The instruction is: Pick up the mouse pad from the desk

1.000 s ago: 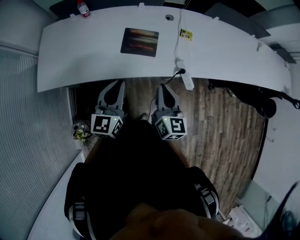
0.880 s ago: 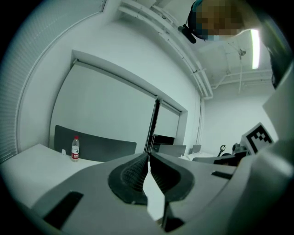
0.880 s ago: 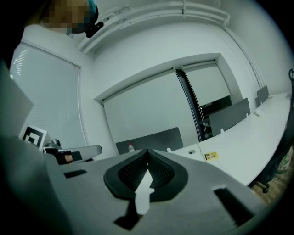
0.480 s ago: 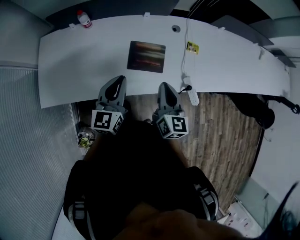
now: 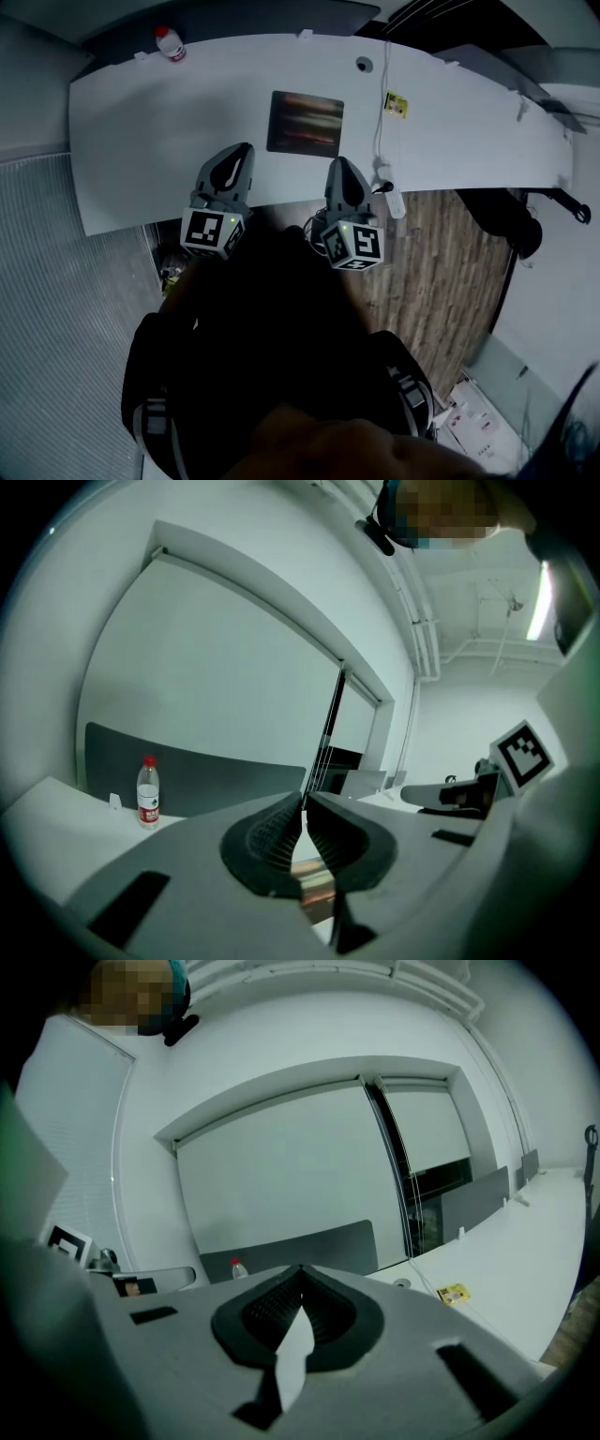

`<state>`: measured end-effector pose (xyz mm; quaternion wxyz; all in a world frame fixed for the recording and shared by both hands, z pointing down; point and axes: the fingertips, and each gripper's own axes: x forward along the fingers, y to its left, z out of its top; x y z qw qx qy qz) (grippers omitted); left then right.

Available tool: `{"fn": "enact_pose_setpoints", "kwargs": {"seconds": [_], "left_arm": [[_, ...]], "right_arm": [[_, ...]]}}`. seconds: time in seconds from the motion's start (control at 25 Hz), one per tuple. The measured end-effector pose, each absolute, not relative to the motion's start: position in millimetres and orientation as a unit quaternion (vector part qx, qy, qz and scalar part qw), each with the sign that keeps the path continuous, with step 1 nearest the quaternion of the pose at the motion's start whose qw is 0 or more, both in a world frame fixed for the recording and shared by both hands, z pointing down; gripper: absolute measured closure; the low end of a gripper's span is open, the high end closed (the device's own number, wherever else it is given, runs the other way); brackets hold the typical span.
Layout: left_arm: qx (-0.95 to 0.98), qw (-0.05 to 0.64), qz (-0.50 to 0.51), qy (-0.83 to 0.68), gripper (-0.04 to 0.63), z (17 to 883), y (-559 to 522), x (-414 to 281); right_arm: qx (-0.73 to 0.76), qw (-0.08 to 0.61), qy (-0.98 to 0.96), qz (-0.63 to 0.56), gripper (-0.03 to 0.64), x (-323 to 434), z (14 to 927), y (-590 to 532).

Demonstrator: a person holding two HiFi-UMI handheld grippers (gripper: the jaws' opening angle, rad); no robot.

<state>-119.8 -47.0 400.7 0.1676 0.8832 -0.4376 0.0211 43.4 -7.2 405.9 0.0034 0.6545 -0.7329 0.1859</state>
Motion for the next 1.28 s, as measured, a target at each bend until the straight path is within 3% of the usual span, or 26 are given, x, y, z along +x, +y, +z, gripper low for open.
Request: {"fn": "enact_pose_setpoints", "kwargs": {"seconds": [0.36,0.84,1.2,1.28], "left_arm": [[0.89,0.164,0.017,-0.426,0.581,424,-88,-130],[0.878,0.191,0.076,-0.432,0.581,493,-133,-90],[0.856,0.284,0.15,-0.404,0.578,583,-160,-39],[0.849,0.294,0.169,-0.405,0.576,604,-168,-32]], "right_arm": [[0.673,0.065,-0.712,0.19,0.615,49,444,-35],[0.647,0.111,-0.719,0.226,0.615,86,504,-100],[0.605,0.162,-0.725,0.287,0.614,114,574,-136],[0.599,0.178,-0.724,0.292,0.588,124,593,-143]]}}
